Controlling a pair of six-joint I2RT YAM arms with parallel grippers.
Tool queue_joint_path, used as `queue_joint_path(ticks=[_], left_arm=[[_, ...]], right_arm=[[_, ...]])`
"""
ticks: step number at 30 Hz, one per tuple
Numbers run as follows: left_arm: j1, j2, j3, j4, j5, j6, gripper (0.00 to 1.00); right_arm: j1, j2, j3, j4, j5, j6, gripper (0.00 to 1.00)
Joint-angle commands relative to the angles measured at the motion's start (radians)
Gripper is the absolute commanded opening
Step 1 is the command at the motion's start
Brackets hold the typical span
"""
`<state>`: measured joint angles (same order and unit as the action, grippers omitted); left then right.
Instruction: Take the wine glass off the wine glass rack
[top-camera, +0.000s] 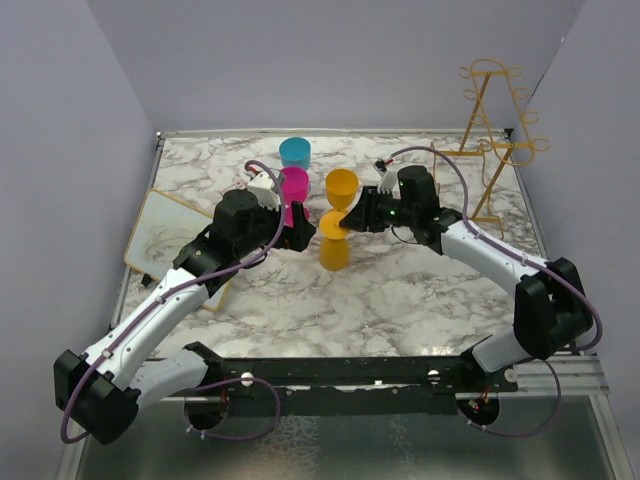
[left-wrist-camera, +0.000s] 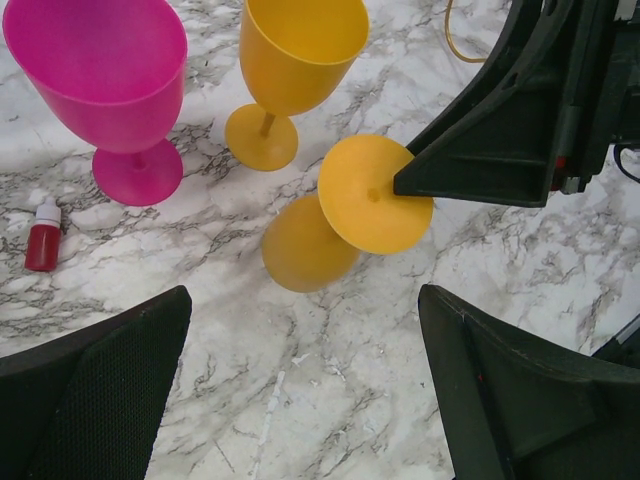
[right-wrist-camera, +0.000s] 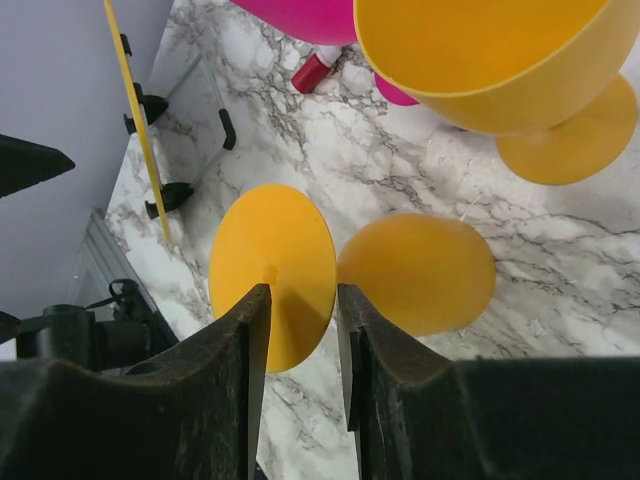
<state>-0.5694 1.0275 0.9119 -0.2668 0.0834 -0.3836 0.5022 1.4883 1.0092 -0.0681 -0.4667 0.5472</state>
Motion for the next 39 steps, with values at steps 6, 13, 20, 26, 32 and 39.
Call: queue_joint_path(ticks=[6, 13, 20, 26, 32, 39], left_arm=[[0.007, -0.034, 0.017, -0.010, 0.012, 0.004, 0.99], [0.008, -0.041, 0.045, -0.027, 0.011, 0.004, 0.99], [0.008, -0.053, 0.084, -0.041, 0.007, 0.011, 0.99], [0.009, -0.048, 0.109, -0.039, 0.021, 0.006, 0.99], [0.009, -0.027, 0.134, -0.014, 0.071, -0.022, 0.99], [0.011, -0.009, 0.198, 0.047, 0.227, -0.121, 0.99]], right_arm=[[0.002, 0.048, -0.028, 0.084, -0.133, 0.062, 0.23], [0.002, 0.006, -0.056, 0.087, -0.208, 0.060, 0.01], [0.002, -0.126, -0.045, -0.070, -0.293, -0.069, 0.01], [0.002, -0.251, -0.011, -0.289, -0.377, -0.335, 0.01], [0.004, -0.458, -0.011, -0.348, -0.484, -0.780, 0.01], [0.003, -0.733, -0.155, -0.285, -0.644, -1.598, 0.01]])
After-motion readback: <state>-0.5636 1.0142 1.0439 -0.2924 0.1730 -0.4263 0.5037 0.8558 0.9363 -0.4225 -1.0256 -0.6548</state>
